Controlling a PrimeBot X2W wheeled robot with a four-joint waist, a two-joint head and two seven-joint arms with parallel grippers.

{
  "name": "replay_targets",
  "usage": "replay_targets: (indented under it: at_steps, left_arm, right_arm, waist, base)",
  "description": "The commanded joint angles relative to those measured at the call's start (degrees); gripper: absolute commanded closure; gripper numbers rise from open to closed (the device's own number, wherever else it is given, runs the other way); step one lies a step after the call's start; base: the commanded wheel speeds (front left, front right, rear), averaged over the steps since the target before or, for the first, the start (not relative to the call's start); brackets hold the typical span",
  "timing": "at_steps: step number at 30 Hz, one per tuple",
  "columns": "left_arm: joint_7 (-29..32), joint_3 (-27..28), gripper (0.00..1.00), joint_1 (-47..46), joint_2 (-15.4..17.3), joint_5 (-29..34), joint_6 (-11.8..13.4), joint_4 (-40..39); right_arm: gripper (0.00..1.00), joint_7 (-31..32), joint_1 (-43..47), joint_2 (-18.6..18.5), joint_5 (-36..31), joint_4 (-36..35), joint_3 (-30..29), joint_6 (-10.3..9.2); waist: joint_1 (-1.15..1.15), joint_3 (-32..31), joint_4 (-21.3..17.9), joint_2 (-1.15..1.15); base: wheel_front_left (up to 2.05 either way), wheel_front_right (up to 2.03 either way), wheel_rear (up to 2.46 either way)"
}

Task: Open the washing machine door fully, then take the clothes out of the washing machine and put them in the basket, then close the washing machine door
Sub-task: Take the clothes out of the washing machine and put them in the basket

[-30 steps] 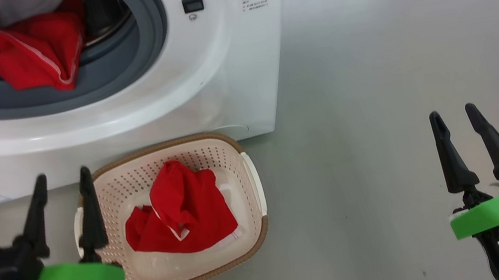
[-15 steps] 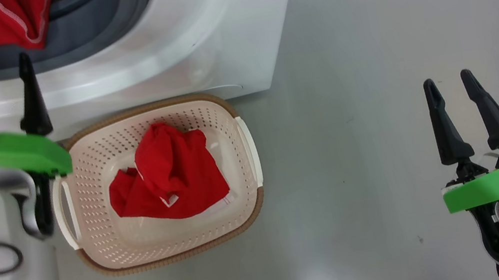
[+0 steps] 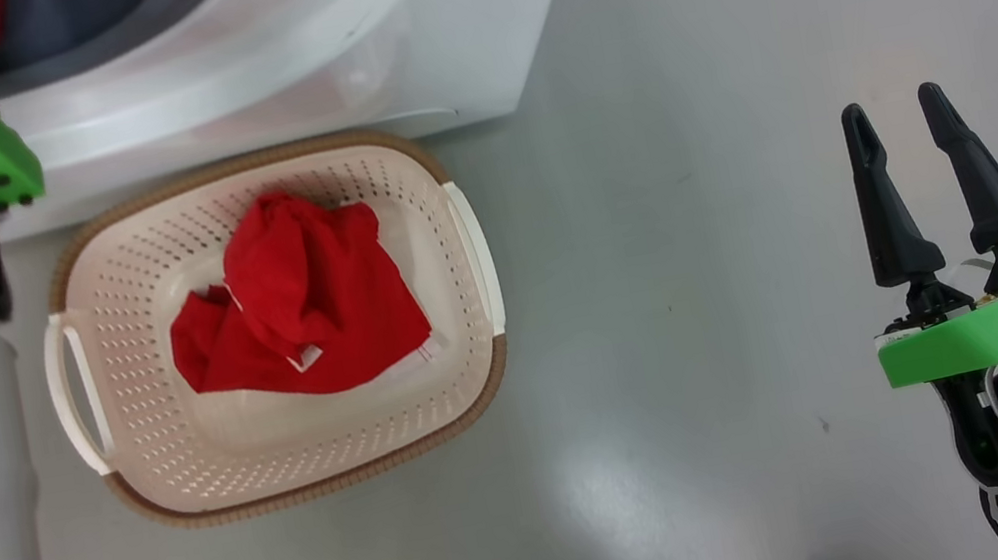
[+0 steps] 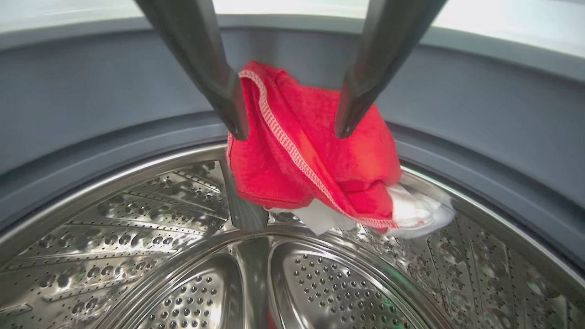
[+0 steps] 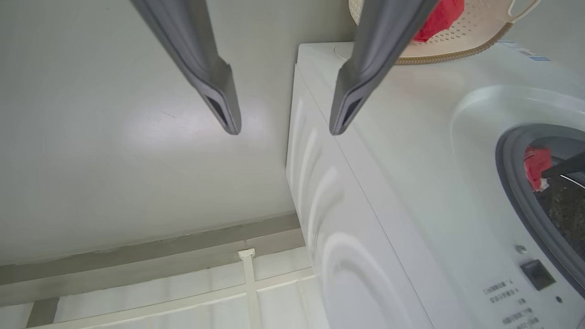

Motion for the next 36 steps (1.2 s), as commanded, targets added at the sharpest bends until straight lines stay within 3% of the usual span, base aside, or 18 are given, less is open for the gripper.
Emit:
replay_targets:
  at_steps: [1,21,22,23,26,27,36]
  left_arm:
    - [0.04,0.83,0.00,-1.38,3.29,-0.05,0.47,-0.02]
    - [-0.28,-1.80,0.02,-12.72,6.72,0.58,1.34,11.51]
    - [-0.36,-1.94,0.34,-12.87,6.78,0.58,1.36,11.73]
    - [-0.43,-2.08,0.53,-12.99,6.85,0.59,1.39,11.92]
    - [-0.77,-2.43,0.93,-13.16,6.99,0.56,1.51,12.41]
    - [-1.01,-2.62,1.00,-13.20,7.02,0.62,1.59,12.53]
    - [-5.57,-3.01,1.00,-13.12,6.60,-0.31,0.99,12.63]
  right_arm:
    - [0.00,-0.36,-0.24,0.10,-0.55,-1.51,1.66,0.37]
    - [0.00,-0.36,-3.09,0.52,1.43,-1.61,3.39,0.37]
    - [0.00,-0.36,-3.11,0.52,1.57,-1.62,3.42,0.37]
    - [0.00,-0.36,-3.12,0.52,1.68,-1.62,3.42,0.37]
    - [0.00,-0.36,-3.10,0.52,1.91,-1.66,3.41,0.37]
    - [0.00,-0.36,-3.11,0.52,1.95,-1.66,3.40,0.37]
    - [0.00,-0.36,-3.35,0.53,1.76,-1.48,2.81,0.37]
  waist:
    - [0.00,1.68,-0.44,0.00]
    - [0.00,5.82,-3.82,0.00]
    - [0.00,5.87,-3.92,0.00]
    - [0.00,5.91,-4.00,0.00]
    - [0.00,5.87,-4.18,0.00]
    - [0.00,5.84,-4.18,0.00]
    - [0.00,5.10,-3.54,0.00]
  base:
    - [0.00,0.00,0.00]
    - [0.00,0.00,0.00]
    - [0.00,0.00,0.00]
    - [0.00,0.00,0.00]
    - [0.00,0.00,0.00]
    - [0.00,0.00,0.00]
    - [0.00,0.00,0.00]
